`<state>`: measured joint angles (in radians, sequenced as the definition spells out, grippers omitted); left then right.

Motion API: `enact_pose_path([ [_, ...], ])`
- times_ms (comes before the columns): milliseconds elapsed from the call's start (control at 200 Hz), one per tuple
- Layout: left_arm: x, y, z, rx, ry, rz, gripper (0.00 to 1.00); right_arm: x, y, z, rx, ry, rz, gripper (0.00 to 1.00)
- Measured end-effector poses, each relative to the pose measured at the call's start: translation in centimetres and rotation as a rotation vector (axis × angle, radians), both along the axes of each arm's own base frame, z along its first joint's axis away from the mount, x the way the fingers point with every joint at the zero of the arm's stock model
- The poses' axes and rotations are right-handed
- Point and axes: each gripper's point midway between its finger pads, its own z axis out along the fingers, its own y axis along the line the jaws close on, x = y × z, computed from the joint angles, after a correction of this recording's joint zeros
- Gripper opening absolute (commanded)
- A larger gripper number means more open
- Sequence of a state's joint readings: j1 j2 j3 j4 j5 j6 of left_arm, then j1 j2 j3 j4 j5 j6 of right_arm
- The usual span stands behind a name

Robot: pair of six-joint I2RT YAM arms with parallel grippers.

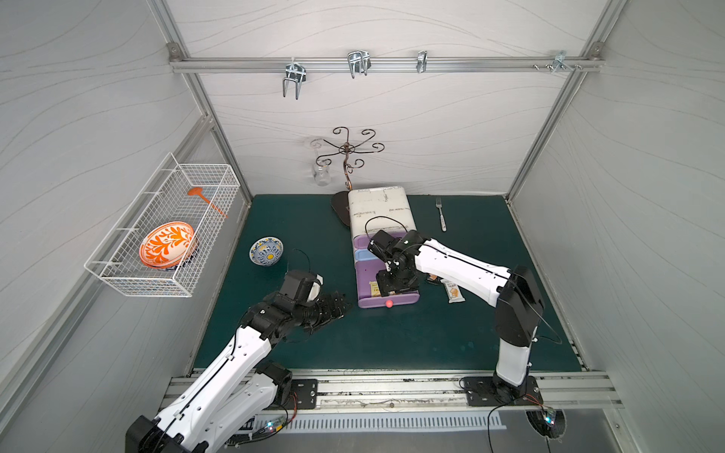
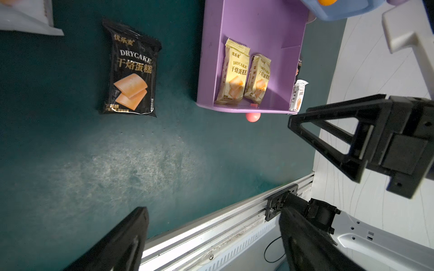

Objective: Take the cookies out of the drawer
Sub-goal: Pick up the cookie from the drawer.

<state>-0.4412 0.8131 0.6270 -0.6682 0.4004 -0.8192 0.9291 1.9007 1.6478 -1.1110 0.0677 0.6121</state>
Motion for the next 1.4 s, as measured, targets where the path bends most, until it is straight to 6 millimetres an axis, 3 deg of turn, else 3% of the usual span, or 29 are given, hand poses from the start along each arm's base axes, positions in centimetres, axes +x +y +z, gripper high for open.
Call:
enact_pose_path([
  [375,0.0,0.0,-0.1,0.002,0.001,-0.001,0.92,0.9,-0.7,-0.9,-0.017,0.015,-0.055,0.68],
  [760,0.0,0.1,-0.1,0.008,-0.002,0.001,0.92,1.7,-1.8,-3.4,-0.072,-0.003,-0.11,0.67],
  [1395,-0.1,0.5,-0.5,0.024,-0.008,0.011,0.92,2.5,-1.3,-5.6,-0.078,-0.006,-0.123,0.67],
])
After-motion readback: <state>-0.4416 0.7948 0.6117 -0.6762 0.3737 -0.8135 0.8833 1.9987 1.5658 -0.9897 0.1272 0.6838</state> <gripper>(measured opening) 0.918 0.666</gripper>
